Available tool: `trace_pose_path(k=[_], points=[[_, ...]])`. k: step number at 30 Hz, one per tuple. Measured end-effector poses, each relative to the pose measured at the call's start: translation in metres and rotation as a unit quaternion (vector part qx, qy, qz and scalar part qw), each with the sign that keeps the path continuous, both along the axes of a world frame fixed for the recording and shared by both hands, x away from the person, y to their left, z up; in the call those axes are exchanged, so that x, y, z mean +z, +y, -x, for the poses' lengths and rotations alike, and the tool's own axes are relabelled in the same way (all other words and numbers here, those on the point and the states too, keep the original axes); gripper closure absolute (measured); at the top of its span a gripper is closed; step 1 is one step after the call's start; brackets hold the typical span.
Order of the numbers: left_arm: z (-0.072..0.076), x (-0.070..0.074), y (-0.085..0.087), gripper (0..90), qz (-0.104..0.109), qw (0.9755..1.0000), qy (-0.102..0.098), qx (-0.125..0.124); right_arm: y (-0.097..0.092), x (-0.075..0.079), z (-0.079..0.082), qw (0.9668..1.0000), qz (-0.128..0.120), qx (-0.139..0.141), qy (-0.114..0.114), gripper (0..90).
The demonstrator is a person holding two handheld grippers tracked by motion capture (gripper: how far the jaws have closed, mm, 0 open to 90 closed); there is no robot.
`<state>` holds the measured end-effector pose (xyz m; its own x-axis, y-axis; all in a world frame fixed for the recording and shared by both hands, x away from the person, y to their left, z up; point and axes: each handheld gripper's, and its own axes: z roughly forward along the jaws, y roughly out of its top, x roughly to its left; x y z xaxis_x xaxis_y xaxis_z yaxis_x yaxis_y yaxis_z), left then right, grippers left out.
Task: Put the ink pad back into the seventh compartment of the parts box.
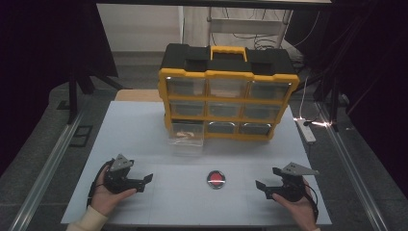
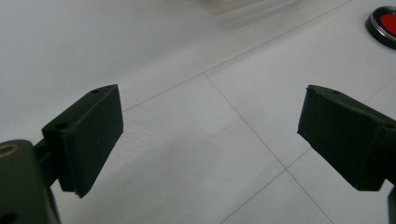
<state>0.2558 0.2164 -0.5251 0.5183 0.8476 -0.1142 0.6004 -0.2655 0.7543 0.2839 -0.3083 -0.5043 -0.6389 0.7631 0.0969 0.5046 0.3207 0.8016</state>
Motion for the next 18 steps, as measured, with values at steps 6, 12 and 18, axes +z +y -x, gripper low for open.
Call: trace_pose_path(k=[6,12,18], points=[[0.0002,0.0008,-0.0003,7.6,0.003,1.0,-0.001,0.001,-0.0012,-0.0023,-0.0027,1.0,0.002,0.005,0.008,9.9],[-0.0015,0.0,0.0014,7.6,0.002,1.0,-0.003,0.003,-0.0025,-0.0027,-0.0034,0.9999,0.004,0.004,0.009,10.2],[-0.0011,-0.0015,0.0021,7.7,0.001,1.0,0.0,0.005,-0.0011,-0.002,-0.0017,0.9999,0.01,0.007,0.007,10.4]])
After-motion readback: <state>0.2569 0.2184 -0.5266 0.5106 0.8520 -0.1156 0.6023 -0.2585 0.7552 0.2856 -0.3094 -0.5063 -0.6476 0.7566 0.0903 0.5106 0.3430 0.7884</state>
